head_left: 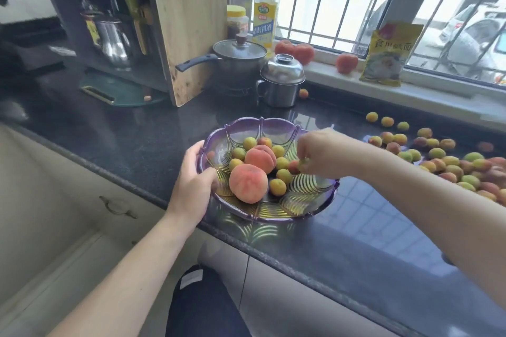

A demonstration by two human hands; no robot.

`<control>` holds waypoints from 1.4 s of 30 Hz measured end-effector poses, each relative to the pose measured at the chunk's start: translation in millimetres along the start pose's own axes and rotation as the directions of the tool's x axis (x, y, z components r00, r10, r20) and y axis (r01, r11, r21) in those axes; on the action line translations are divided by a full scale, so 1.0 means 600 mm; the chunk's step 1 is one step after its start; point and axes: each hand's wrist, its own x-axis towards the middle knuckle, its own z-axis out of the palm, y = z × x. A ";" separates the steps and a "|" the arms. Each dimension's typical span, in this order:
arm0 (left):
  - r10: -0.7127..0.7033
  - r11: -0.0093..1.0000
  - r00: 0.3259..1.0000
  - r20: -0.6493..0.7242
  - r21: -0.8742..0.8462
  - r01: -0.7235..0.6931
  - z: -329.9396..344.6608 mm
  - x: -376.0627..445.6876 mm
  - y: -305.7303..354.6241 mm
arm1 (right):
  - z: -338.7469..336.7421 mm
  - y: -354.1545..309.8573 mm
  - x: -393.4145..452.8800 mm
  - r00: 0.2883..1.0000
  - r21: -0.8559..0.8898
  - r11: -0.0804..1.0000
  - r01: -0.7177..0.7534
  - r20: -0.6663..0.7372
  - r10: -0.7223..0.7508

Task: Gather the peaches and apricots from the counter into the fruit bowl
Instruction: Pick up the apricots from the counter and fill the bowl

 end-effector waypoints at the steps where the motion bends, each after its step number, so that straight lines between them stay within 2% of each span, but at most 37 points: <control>1: -0.004 1.000 1.000 -0.001 0.005 0.004 -0.002 0.001 0.000 | -0.009 0.008 0.009 0.999 0.043 0.999 -0.010 -0.048 0.012; 3: -0.003 1.000 1.000 0.003 0.008 0.003 -0.003 0.002 0.000 | -0.018 0.020 0.034 0.993 0.077 0.997 -0.009 -0.119 0.018; 8: 0.004 1.000 1.000 0.015 -0.030 -0.004 -0.005 0.007 -0.005 | 0.005 -0.001 0.085 0.998 -0.065 0.997 0.045 -0.043 -0.048; 13: -0.006 0.983 1.000 0.018 -0.184 0.009 -0.009 0.039 -0.008 | 0.013 0.010 0.106 0.996 -0.021 1.000 0.013 -0.086 -0.014; 17: 0.022 0.977 1.000 0.017 -0.212 -0.018 -0.015 0.102 0.004 | 0.018 0.023 0.105 0.994 -0.019 1.000 0.024 -0.105 -0.026; 19: 0.047 0.983 0.996 0.082 -0.179 -0.031 -0.018 0.136 0.008 | 0.000 0.045 0.106 0.976 0.121 0.993 0.016 -0.217 0.011; 21: 0.046 0.983 0.986 0.159 -0.182 -0.017 -0.019 0.164 0.003 | -0.024 0.077 0.115 0.922 0.346 0.938 0.034 -0.373 0.105; 23: 0.028 0.973 0.972 0.235 -0.229 0.028 -0.016 0.182 -0.010 | -0.026 0.118 0.145 0.877 0.480 0.877 0.006 -0.424 0.226; 27: 0.057 0.954 0.969 0.240 -0.300 0.018 -0.013 0.193 -0.033 | 0.040 0.171 0.251 0.902 0.459 0.875 -0.158 -0.292 0.316; 35: 0.052 0.945 0.970 0.236 -0.326 0.028 -0.014 0.200 -0.036 | 0.073 0.218 0.450 0.884 0.543 0.788 -0.289 -0.165 0.438; 38: 0.063 0.943 0.972 0.228 -0.332 0.017 -0.013 0.200 -0.036 | 0.083 0.220 0.478 0.886 0.521 0.808 -0.275 -0.189 0.423; 42: 0.069 0.945 0.970 0.231 -0.328 0.011 -0.012 0.199 -0.035 | 0.088 0.217 0.484 0.852 0.554 0.798 -0.236 -0.276 0.444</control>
